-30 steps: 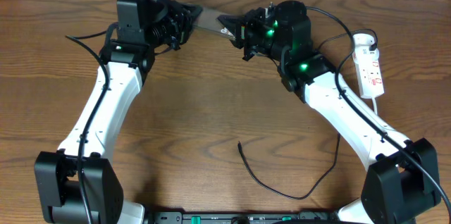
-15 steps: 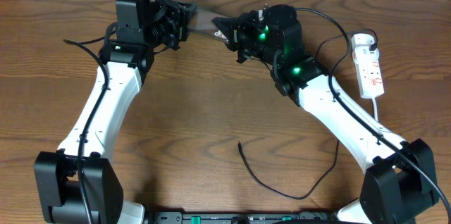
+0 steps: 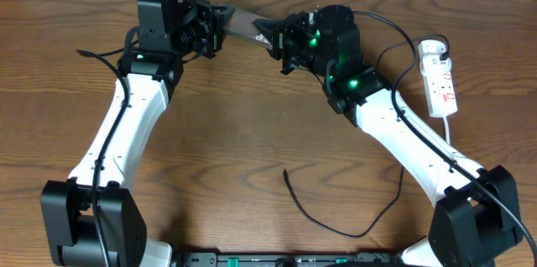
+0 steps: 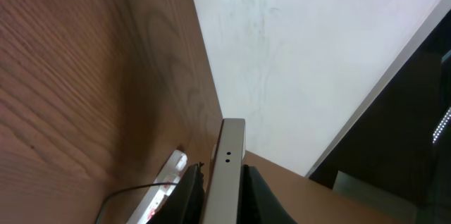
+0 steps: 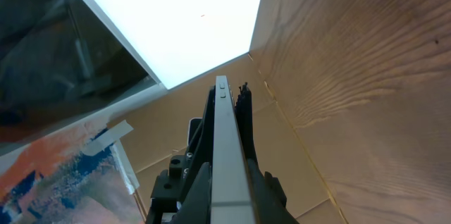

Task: Plug charger to phone and switch on socket

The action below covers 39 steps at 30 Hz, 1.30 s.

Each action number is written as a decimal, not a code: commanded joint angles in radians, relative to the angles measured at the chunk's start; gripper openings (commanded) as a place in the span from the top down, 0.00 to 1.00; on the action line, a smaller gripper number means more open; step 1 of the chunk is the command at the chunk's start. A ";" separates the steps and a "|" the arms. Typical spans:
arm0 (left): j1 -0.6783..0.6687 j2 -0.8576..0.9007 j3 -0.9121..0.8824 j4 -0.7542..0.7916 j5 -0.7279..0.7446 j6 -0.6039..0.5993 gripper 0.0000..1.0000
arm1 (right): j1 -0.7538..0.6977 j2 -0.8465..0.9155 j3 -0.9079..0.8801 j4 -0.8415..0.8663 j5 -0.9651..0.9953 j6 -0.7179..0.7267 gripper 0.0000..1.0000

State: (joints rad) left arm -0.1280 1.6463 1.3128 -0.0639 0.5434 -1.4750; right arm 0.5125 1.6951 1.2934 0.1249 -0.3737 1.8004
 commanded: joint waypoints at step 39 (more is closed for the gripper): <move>-0.020 -0.013 0.013 0.036 0.024 -0.232 0.92 | 0.039 -0.006 0.017 0.066 -0.092 0.020 0.99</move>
State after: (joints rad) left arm -0.1284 1.6463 1.3128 -0.0288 0.5442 -1.6291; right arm 0.5121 1.6951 1.2934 0.1684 -0.3717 1.8595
